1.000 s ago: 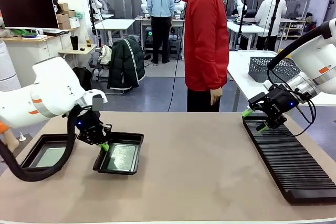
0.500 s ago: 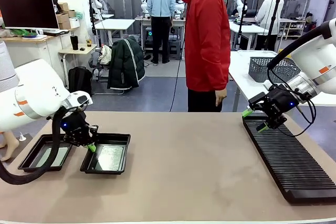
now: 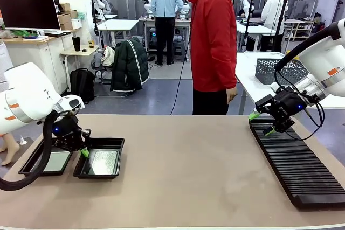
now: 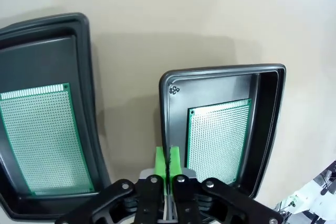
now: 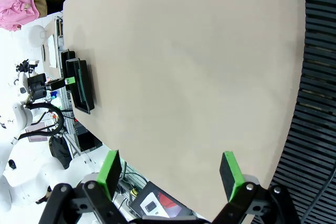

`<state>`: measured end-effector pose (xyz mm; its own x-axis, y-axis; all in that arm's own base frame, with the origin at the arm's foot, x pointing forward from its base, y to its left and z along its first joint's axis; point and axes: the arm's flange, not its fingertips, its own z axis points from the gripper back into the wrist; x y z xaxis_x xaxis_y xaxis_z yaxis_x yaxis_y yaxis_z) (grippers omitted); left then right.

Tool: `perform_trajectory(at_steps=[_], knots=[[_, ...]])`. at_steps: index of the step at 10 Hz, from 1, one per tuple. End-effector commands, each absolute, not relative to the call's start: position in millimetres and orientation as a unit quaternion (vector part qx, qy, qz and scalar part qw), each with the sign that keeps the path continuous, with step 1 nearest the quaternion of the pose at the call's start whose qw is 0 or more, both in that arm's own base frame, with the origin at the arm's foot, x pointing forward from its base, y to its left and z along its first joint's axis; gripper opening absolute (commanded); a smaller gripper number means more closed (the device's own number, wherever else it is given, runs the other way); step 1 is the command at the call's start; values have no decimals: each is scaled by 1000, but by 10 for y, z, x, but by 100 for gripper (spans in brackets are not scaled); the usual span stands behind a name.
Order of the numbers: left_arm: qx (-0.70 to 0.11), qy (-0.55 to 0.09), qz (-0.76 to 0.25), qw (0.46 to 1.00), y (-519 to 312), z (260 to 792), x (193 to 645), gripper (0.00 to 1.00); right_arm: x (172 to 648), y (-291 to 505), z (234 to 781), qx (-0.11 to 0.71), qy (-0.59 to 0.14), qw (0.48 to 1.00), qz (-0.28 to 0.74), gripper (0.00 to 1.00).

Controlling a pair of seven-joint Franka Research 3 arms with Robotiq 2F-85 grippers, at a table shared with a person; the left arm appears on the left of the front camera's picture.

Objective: Inspect and transfer BCBs to ESD trays.
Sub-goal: Pick up the ESD tray and place it on the left side of the table.

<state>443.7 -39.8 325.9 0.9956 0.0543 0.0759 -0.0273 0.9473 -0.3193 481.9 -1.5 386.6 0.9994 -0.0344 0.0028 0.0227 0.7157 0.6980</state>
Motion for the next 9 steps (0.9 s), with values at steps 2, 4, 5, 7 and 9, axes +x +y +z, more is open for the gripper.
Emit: perform_trajectory(at_steps=[2, 4, 5, 7, 9], knots=[[-151, -37, 10, 988, -270, 3170, 4492, 0, 4824, -2, 3879, 365, -6, 931, -23, 100], [-140, -42, 11, 989, -259, 3170, 4502, 0, 4824, -2, 3879, 365, -6, 931, -23, 100], [-134, -50, 15, 990, -258, 3159, 4503, 0, 4824, -2, 3879, 365, -6, 931, -23, 100], [-132, -48, 21, 990, -254, 3151, 4498, 0, 4824, -2, 3879, 365, -6, 931, -23, 100], [-141, -42, 15, 989, -301, 3167, 4488, 0, 4824, -2, 3879, 365, -6, 931, -23, 100]])
